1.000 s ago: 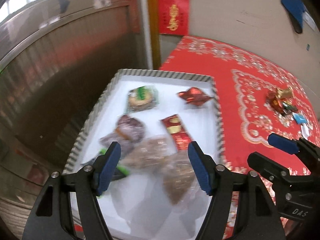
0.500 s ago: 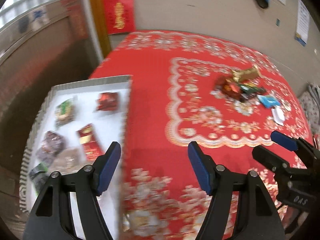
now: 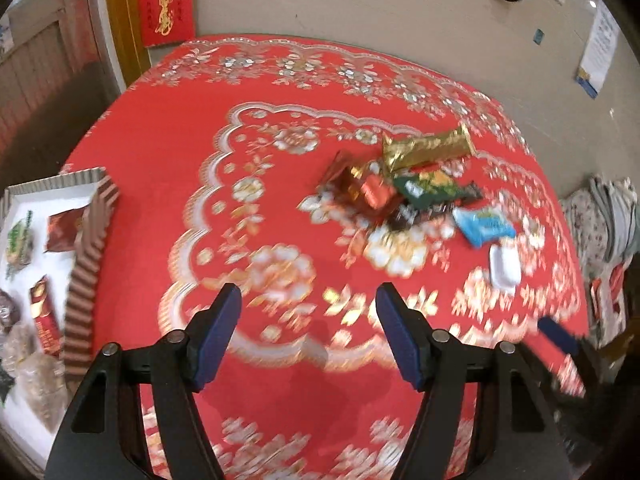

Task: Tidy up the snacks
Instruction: 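Move both tools back over the snack pile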

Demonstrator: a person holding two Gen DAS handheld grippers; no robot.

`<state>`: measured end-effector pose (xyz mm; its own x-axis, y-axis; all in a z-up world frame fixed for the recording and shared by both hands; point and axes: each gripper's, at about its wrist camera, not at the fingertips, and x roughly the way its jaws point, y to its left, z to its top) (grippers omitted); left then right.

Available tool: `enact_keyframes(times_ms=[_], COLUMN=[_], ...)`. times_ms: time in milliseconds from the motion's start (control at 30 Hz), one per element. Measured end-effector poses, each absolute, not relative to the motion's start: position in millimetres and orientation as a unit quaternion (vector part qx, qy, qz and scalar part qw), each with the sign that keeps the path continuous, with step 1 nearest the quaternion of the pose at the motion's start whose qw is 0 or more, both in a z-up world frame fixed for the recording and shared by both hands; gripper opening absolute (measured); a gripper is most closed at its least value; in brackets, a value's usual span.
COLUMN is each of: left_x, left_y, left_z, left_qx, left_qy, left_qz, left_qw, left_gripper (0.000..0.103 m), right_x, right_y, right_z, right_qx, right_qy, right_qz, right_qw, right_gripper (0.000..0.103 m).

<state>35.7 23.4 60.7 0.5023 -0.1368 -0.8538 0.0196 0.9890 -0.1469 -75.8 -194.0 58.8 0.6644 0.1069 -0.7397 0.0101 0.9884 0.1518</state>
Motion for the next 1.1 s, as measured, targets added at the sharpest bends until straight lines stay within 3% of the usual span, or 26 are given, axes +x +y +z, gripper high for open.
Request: enact_keyframes(times_ms=[533, 1100], left_x=[133.2, 139.8], left_y=[-17.2, 4.0], left_z=[29.1, 30.2], left_qx=[-0.126, -0.111], left_qy=[0.526, 0.529], left_qz=[-0.015, -0.013], left_qw=[0.841, 0.841], left_gripper=[0.069, 0.071], right_x=[-67.9, -35.6], right_y=[-227.3, -239.5], right_z=[52.3, 52.3], right_qx=[0.087, 0.073], right_qy=[0.411, 0.411], right_qz=[0.027, 0.019], right_qw=[0.907, 0.909], right_gripper=[0.082, 0.083])
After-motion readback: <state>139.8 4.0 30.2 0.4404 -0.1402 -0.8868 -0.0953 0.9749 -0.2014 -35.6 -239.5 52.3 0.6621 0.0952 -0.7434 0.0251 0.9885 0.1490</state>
